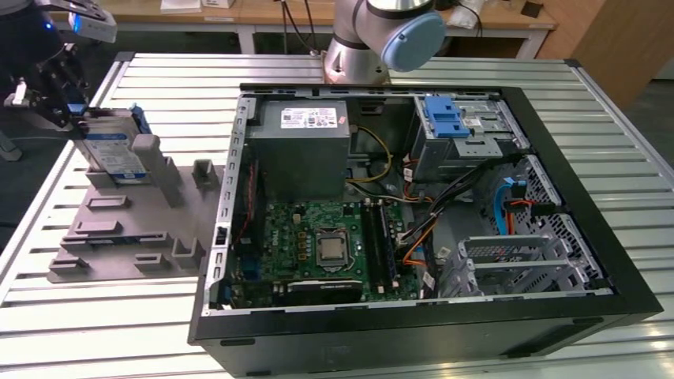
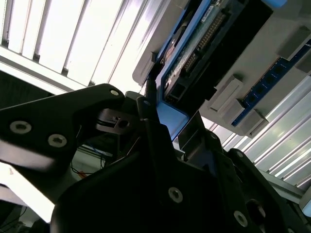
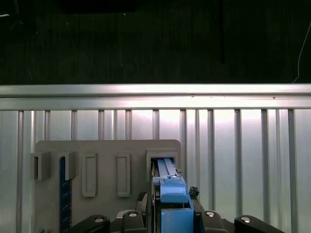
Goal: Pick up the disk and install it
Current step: 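Pick up the disk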
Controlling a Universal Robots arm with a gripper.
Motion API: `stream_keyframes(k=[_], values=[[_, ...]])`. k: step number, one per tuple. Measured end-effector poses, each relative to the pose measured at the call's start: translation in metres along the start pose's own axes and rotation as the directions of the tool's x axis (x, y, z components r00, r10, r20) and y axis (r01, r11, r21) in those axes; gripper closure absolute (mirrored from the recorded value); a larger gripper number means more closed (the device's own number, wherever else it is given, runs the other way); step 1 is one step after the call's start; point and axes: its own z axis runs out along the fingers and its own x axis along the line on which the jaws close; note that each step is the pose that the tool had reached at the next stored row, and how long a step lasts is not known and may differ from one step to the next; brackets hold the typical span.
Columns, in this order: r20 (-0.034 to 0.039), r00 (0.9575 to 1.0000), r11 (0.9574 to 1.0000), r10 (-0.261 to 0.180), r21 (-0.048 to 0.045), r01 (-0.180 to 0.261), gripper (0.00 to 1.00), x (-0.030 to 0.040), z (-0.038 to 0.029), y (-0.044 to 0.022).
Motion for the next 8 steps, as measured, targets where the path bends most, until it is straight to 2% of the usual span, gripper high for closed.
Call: stream_keyframes(k=[8], values=[[-0.0001, 1.0000, 1.0000, 0.000, 0.0001, 0.000, 0.56, 0.0004, 0.0007, 0.0000]])
